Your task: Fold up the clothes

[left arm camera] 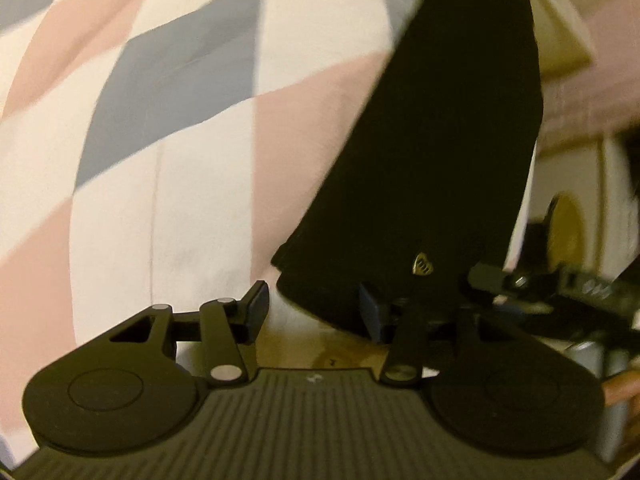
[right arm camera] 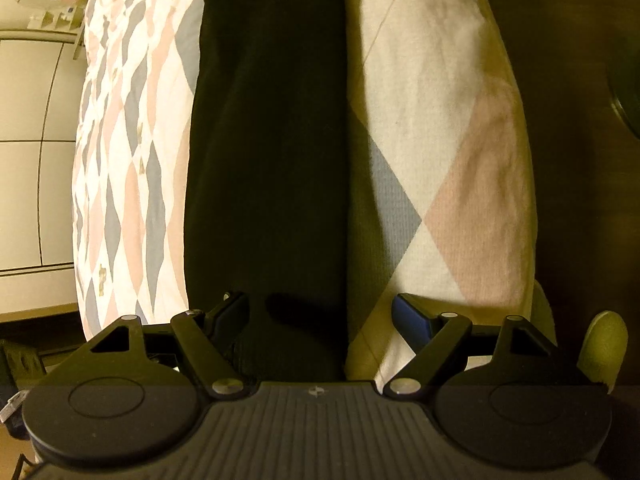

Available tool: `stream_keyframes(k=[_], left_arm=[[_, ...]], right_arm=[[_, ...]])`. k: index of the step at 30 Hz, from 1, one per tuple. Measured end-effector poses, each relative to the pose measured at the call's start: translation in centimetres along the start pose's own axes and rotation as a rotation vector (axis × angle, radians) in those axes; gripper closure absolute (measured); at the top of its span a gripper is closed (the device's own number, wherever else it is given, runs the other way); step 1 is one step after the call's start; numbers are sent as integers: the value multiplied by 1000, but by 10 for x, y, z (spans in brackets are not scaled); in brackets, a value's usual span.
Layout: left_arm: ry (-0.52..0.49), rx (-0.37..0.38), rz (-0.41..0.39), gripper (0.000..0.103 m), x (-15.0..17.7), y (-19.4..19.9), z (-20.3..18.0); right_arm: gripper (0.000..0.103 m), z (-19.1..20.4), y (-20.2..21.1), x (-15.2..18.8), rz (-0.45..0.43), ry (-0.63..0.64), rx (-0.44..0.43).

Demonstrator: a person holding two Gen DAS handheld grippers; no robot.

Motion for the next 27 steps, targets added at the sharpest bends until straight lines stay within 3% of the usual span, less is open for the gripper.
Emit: stream_keyframes(k=[5, 15, 20, 27], left_arm=[[158, 91, 26, 59, 8, 1, 22], [302, 182, 92, 59, 6, -29, 13], [419, 267, 104, 58, -1, -38, 17], [660, 431, 92, 59, 10, -47, 40]], right_arm=[[21, 3, -7, 2, 0, 24, 29], [21, 7, -9, 6, 12, 77, 61], [21, 5, -5, 7, 8, 74, 46], [28, 3, 3, 7, -24, 47, -5]])
Point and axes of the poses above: each gripper's, at about its wrist camera, not at the fingertips, and y roughly against the way its jaws point, z to its left, x to its underside, the point moved 9 cm from there along -y, roughly the way its jaws point, and after that the axes turned 9 degrees about -x, right-handed, at the moved point
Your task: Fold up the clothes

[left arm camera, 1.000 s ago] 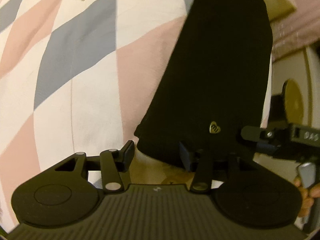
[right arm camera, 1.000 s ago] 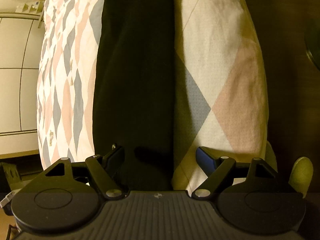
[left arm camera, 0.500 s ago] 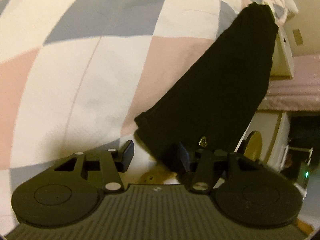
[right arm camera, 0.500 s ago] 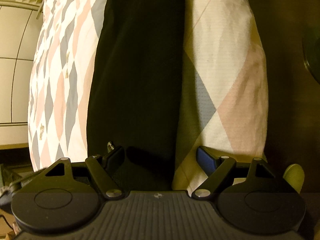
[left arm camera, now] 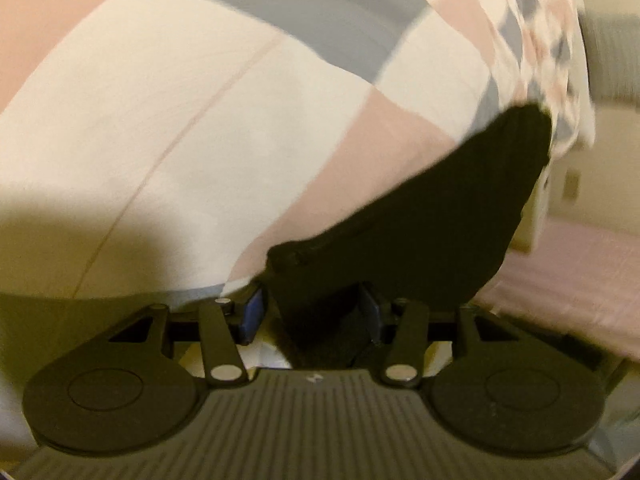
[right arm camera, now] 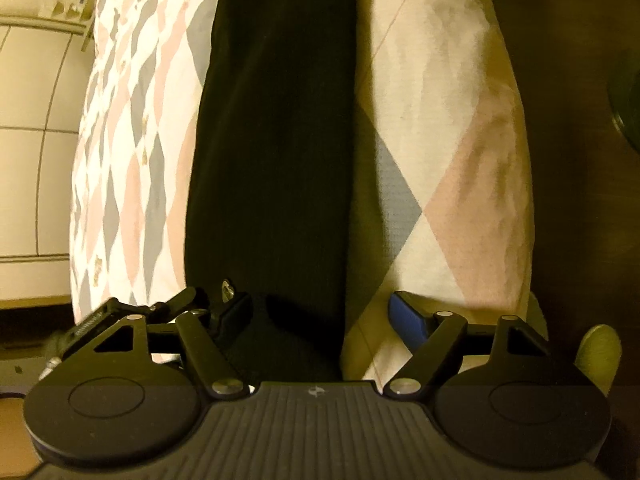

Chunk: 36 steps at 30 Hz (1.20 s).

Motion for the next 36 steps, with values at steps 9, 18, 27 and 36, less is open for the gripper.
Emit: stream_keyframes(k=[9, 18, 27, 36], left_arm=[[2, 77, -38, 56, -7, -8, -10], [-81, 93, -82, 72, -2, -9, -7], [-112, 75, -116, 81, 4, 15, -29], [-84, 138, -169, 82, 8, 62, -95]], right_arm=[[37, -7, -1, 4, -24, -45, -77], [54, -4, -5, -12, -40, -26, -105], [93, 0, 4, -14, 25, -59, -159], [96, 30, 40, -42, 73, -217, -349]])
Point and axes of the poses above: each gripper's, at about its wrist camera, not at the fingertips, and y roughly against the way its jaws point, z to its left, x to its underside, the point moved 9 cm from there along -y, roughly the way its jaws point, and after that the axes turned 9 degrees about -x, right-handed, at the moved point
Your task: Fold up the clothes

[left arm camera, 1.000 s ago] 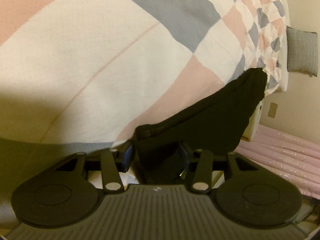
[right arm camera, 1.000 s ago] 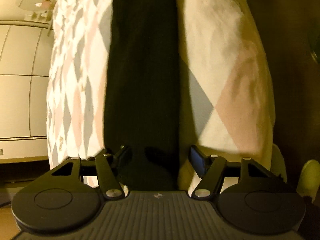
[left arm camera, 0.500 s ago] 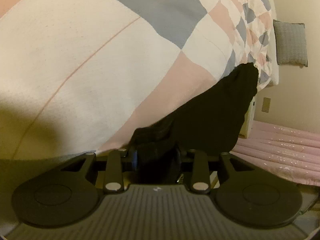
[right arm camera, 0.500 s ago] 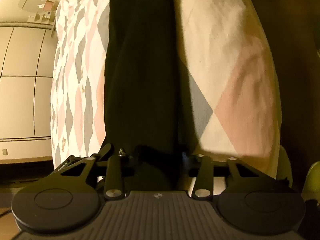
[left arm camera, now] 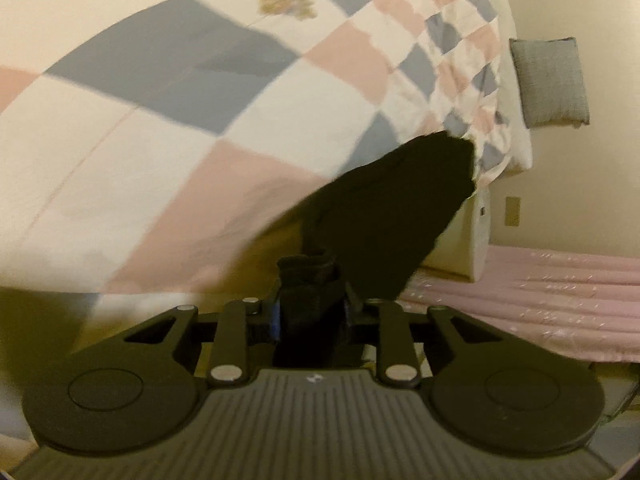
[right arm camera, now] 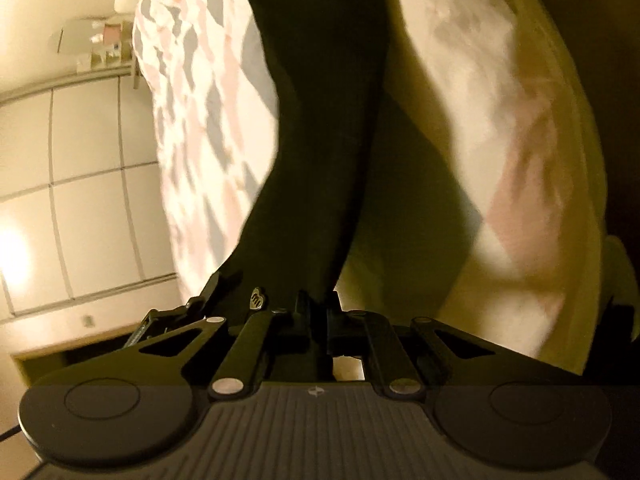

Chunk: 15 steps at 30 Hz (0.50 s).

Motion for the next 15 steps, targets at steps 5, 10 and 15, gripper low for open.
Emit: stream_keyframes(k=[5, 10, 15], left_arm=[[-4, 54, -64, 86, -12, 6, -67], [-60, 62, -107, 86, -19, -13, -143], [-64, 32, -157, 86, -30, -59, -213]], right_arm=[[96, 35, 14, -33, 24, -68, -97], [96, 61, 35, -92, 45, -119, -165], [96, 73, 53, -175, 39, -190, -195]])
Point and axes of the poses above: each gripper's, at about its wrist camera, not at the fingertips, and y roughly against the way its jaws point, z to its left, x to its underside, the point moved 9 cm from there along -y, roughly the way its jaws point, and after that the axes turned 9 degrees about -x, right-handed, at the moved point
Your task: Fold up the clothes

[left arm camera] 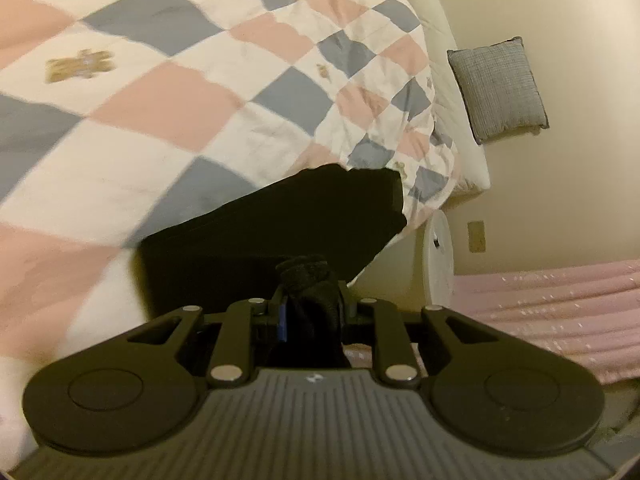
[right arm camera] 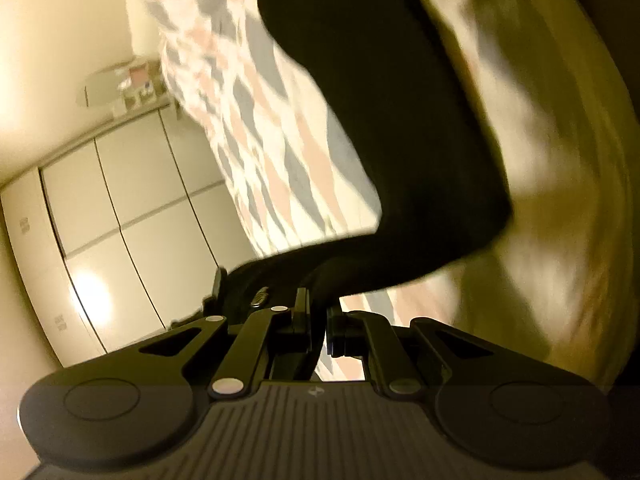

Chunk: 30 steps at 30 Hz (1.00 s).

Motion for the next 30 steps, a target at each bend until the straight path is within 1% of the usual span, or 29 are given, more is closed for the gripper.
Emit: stream_keyframes(k=[2, 5, 9, 13, 16, 19, 22, 23, 25, 26, 27, 28, 29, 30], left_arm=[[5, -17, -13, 86, -4, -21, -24], [-7, -41, -41, 86, -12, -55, -57], [-6, -71, -27, 87, -26, -106, -88], [-40, -92, -5, 87, -43, -161, -117], [-39, -112, 21, 86, -57, -205, -127], [-47, -156, 56, 85, -70, -245, -129], [-51, -201, 89, 81, -81, -277, -124], [-41, -202, 106, 81, -82, -285, -123], [-19, -208, 142, 72, -84, -294, -123], [-19, -205, 138, 72, -86, -293, -126], [-29, -190, 122, 70, -89, -288, -132], [-41, -171, 102, 62, -92, -281, -139], [-46, -156, 80, 58, -94, -273, -144], [-49, -142, 51, 56, -97, -264, -148]], right_arm=[[96, 12, 8, -33, 1, -21, 8], [96, 29, 14, -76, 5, -12, 30], [96, 39, 20, -127, -21, -32, 47], [96, 46, 18, -183, -64, -46, 63], [96, 48, 12, -224, -110, -48, 81], [96, 42, 3, -263, -153, -60, 107], [95, 27, -10, -292, -186, -108, 143], [94, 22, -14, -297, -185, -122, 155], [80, 20, -19, -303, -173, -137, 160], [74, 22, -20, -305, -174, -141, 155], [59, 26, -19, -308, -185, -135, 140], [49, 32, -17, -310, -196, -129, 125], [46, 38, -15, -313, -203, -118, 110], [42, 44, -12, -317, -210, -105, 101]])
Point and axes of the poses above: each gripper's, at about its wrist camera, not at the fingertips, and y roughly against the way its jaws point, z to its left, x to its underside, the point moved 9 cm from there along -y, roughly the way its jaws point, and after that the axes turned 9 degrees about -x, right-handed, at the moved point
